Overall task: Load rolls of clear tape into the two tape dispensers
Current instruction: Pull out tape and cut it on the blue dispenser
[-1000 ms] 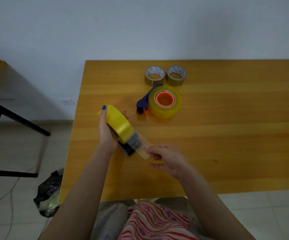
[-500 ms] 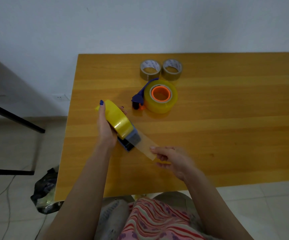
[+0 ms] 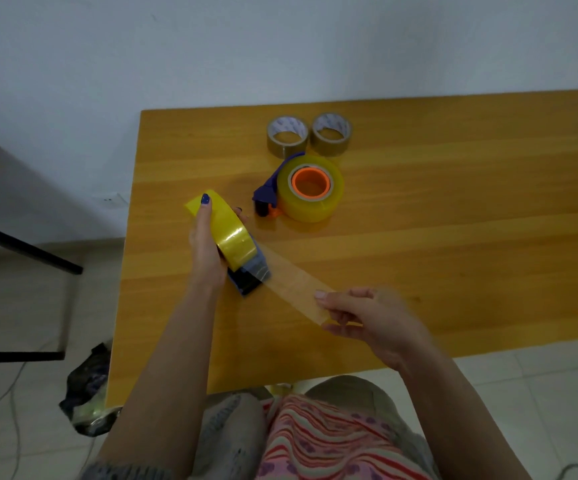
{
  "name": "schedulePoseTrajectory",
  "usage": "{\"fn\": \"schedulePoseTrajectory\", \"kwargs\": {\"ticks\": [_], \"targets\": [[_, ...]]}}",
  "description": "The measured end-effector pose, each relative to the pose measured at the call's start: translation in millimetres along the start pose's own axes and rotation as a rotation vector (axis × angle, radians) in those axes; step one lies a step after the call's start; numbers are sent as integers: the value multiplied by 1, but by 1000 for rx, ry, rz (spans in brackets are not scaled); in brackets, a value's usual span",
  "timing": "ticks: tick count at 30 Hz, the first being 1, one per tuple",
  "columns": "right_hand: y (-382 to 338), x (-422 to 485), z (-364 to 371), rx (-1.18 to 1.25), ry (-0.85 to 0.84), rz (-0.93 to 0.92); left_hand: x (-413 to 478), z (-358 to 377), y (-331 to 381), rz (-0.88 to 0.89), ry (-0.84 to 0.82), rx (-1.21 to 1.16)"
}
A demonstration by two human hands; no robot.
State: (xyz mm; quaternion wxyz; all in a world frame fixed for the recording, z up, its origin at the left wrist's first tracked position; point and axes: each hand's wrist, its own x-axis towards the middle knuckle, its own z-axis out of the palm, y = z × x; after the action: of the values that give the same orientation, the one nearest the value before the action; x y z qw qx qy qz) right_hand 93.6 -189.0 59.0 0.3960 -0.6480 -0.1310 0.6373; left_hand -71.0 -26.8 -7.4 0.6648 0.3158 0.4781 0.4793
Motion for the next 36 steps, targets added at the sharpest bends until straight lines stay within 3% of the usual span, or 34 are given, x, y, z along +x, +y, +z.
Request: {"fn": "schedulePoseTrajectory", "kwargs": {"ticks": [8,12,20,26,36], "targets": [[14,45,-14,-69,-30,154,-3,-9,10,-37,-15,-135],[13,62,-12,-109,66,93,-6,-15,17,-89,-2,-235],[11,83,10,-194,131,-28,11,-32,36,-38,35,-216],[23,85,26,-168,82,64,27,-38,38,-37,85,-231],[27,73,15,-198,174,62,34,-33,28,-8,100,-181]]}}
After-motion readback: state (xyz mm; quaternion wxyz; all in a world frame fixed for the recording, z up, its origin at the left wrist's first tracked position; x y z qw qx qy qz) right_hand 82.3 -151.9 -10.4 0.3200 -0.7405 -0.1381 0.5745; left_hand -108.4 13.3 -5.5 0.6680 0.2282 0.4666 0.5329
